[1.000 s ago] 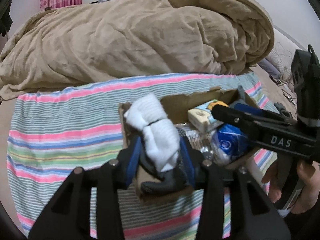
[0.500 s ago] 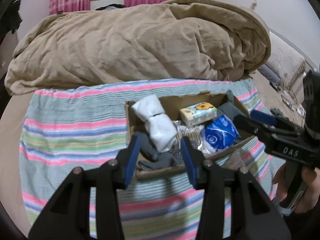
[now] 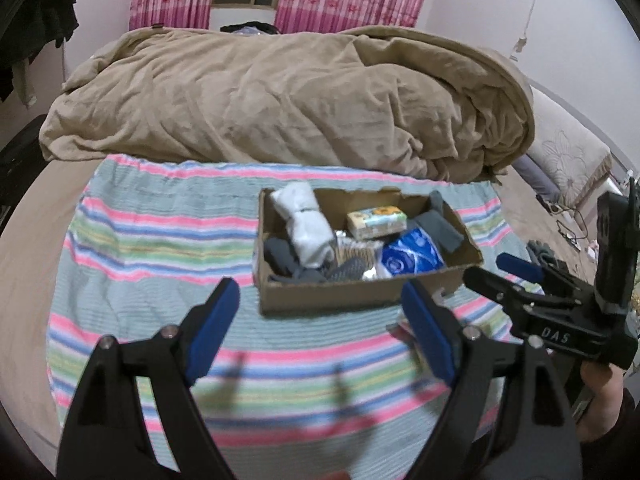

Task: Organize objects
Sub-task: 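Move the right gripper to the clear snack bag and grasp it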

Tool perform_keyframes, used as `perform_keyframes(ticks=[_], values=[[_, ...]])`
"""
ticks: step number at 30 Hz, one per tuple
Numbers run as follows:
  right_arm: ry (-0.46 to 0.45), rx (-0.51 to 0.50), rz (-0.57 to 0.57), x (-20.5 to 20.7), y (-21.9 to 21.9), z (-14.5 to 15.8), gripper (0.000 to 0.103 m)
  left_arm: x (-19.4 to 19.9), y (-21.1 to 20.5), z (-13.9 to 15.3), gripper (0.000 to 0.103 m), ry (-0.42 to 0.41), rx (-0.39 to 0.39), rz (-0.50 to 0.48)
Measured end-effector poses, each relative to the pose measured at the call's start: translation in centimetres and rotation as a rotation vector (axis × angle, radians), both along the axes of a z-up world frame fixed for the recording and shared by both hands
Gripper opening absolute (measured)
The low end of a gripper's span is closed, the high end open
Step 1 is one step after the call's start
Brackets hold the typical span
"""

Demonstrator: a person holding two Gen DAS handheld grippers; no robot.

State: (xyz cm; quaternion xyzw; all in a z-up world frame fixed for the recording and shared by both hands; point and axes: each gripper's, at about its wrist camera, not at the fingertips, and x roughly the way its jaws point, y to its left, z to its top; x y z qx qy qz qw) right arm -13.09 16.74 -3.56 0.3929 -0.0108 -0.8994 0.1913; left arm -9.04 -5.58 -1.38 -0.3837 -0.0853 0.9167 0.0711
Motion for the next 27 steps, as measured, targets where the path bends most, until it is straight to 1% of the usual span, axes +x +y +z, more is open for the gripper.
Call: perform_keyframes(ticks=[7,12,19,24,26,27], values=[[-0.021,0.022,0.037,1.4,0.2,-1.1,0.083,1.9,0.5,-1.5,0.084,-0.031,0.004,0.011],[-0.052,0.033,0.058,2.2,0.0,-2.8,0.083,2.5,0.8,-3.2,0.084,-0.067,0.005,0.015],[-0.085,0.047,0.075,2.1,-0.3,-4.8,0.083,3.0,0.9,-5.8,0.084,-0.128,0.012,0.019],[-0.118,0.051,0.091,1.6,-0.7,-6.5,0.082,3.2,1.0,-7.0,0.084,-0.158,0.016,0.016],[-0.125,0.057,0.098,1.4,-1.0,-7.2,0.08,3.1,1.1,-7.5,0.084,-0.17,0.017,0.016],[-0.129,0.06,0.1,1.3,-1.1,-7.4,0.075,3.1,1.1,-7.8,0.084,-0.176,0.02,0.017]])
